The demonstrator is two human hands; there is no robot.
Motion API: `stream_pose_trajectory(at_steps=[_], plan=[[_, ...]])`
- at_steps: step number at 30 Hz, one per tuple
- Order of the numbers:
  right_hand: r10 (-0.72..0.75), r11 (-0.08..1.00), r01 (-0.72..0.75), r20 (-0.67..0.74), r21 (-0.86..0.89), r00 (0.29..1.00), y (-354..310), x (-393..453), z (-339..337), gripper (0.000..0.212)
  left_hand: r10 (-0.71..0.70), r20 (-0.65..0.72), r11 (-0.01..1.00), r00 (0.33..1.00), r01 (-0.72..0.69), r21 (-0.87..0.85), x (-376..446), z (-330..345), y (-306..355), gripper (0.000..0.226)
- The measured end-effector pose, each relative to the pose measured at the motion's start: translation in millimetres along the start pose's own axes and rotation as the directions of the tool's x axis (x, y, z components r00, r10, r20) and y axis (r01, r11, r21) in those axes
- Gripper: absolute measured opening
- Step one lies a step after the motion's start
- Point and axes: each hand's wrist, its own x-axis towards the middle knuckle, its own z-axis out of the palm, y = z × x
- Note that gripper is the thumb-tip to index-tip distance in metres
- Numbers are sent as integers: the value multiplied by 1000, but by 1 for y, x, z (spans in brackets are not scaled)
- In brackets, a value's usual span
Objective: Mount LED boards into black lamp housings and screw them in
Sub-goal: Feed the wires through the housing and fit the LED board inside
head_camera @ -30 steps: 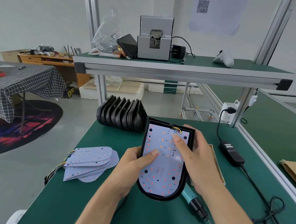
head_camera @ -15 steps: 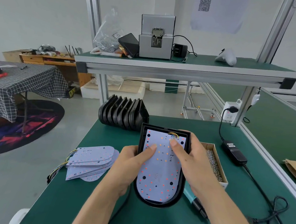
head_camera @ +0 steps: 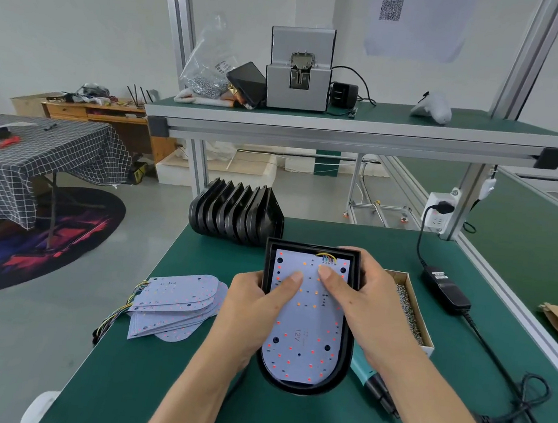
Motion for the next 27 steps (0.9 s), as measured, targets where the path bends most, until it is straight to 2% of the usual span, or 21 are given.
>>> stream_pose_trajectory(at_steps=[5, 13, 17, 21, 25, 27], plan=[[38, 999, -38, 3, -13, 999, -1, 1, -3, 18, -5, -49, 999, 999, 7, 41, 0, 3, -2, 34], [28, 998, -29, -6, -56, 1000, -3, 0, -5, 11, -37, -38, 999, 999, 38, 26, 0, 3, -4, 55], [14, 995, -14, 4, -97, 1000, -2, 0, -4, 14, -21, -63, 1000, 998, 20, -8, 0, 3, -3, 84], [22, 994, -22, 4, -104, 1000, -1, -1, -5, 16, -33, -57, 999, 998, 33, -12, 1, 4, -3, 86], [24, 996, -25, -13, -89, 1000, 1, -2, -4, 20, -51, -70, 999, 996, 51, 0, 1, 5, -6, 78], [32, 995, -33, -11, -93, 999, 1, -3, -4, 20, -56, -76, 998, 996, 57, 13, 1, 5, -7, 82]])
